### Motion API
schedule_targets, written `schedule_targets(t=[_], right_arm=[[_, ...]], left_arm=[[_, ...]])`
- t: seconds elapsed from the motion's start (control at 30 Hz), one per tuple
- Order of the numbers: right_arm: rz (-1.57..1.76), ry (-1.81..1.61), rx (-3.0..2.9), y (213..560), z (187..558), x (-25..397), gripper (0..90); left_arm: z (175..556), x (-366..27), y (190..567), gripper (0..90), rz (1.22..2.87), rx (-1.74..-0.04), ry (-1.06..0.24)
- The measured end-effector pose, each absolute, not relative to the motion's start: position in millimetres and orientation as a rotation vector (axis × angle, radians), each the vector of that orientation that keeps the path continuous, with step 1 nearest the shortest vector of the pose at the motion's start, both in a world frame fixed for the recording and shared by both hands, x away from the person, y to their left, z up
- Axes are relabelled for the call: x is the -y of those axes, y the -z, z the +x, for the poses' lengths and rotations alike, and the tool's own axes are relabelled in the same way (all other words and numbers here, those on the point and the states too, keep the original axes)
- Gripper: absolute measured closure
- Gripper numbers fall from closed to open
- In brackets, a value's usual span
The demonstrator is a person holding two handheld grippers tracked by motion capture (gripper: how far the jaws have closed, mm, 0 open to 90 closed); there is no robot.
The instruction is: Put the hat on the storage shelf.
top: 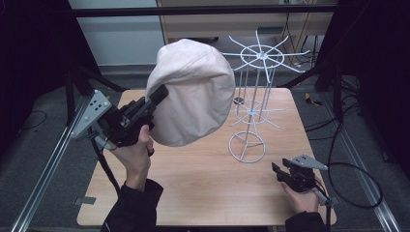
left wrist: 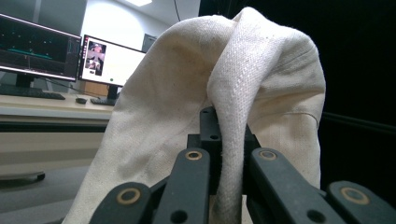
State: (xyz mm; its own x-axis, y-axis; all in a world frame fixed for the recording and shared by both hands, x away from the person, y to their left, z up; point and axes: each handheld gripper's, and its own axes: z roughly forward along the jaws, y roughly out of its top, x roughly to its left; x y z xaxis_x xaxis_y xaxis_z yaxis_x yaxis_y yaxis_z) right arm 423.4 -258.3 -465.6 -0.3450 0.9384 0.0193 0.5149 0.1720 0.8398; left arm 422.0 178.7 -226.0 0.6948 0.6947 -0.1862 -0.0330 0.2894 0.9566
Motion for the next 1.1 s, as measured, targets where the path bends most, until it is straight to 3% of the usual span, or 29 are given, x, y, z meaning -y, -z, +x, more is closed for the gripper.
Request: schedule_targets(t=[0.67, 1.1], right_arm=[[1.368, -1.078, -1.935, 466, 424, 260, 53.3], [1.366, -1.079, -1.936, 466, 424, 261, 53.2]], left_arm=[[442, -140, 212, 87.8, 1.196, -0.648, -0.501], [456, -128, 223, 87.7, 1.235, -0.677, -0.469]])
